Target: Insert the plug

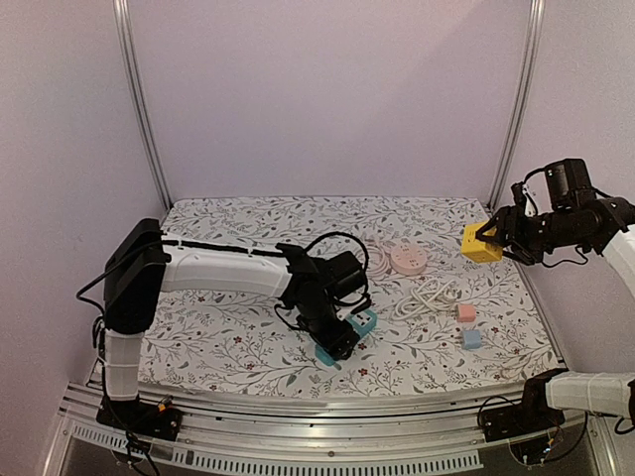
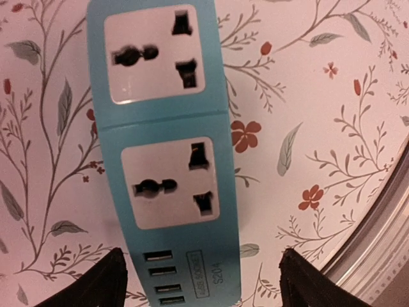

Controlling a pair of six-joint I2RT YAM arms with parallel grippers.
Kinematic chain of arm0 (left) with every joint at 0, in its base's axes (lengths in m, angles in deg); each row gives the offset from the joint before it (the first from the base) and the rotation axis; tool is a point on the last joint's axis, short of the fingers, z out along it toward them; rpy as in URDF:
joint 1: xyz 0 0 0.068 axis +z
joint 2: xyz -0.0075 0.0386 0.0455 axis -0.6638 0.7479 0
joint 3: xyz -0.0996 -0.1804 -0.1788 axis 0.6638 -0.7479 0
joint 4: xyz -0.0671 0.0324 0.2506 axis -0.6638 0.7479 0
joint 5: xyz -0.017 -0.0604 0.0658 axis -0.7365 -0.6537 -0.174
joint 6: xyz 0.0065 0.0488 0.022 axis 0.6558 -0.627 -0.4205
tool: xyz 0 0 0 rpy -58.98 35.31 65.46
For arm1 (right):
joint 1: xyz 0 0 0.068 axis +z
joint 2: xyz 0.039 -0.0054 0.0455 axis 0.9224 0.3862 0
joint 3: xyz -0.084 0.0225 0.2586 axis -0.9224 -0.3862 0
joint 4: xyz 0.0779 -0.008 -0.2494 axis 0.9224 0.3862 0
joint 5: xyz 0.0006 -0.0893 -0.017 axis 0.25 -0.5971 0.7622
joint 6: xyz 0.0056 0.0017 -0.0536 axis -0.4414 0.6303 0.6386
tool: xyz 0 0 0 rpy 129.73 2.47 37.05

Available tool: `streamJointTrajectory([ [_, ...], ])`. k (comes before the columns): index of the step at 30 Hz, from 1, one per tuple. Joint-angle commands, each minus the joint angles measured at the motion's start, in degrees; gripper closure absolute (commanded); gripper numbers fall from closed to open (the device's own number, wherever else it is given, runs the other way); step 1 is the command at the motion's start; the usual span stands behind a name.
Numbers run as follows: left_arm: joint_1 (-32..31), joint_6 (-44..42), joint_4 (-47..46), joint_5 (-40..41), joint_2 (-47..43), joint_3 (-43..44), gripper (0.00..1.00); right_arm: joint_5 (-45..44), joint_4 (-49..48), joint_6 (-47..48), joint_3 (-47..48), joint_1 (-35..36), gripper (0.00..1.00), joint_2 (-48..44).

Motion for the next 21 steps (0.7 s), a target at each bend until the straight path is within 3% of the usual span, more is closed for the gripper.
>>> streamJointTrajectory([
  [1, -0.1, 1.4, -2.1, 0.1, -4.7, -1.2, 0.15, 4.4, -4.0, 3.7, -0.4, 0.4, 1.00, -0.1],
  [8, 0.7, 2.1, -1.7, 3.3, -12.7, -3.3, 0.01, 9.4, -5.6, 8.1, 0.4, 0.4, 1.00, 2.7],
  [14, 2.5, 2.3, -0.4, 11.0, -20.9, -4.7, 0.01, 11.8, -7.2, 10.1, 1.5, 1.0, 1.00, 6.0],
  [21, 5.6, 2.1, -0.7, 19.2, -28.9, -8.1, 0.00, 8.2, -5.4, 13.8, 6.6, 6.2, 1.00, 13.3],
])
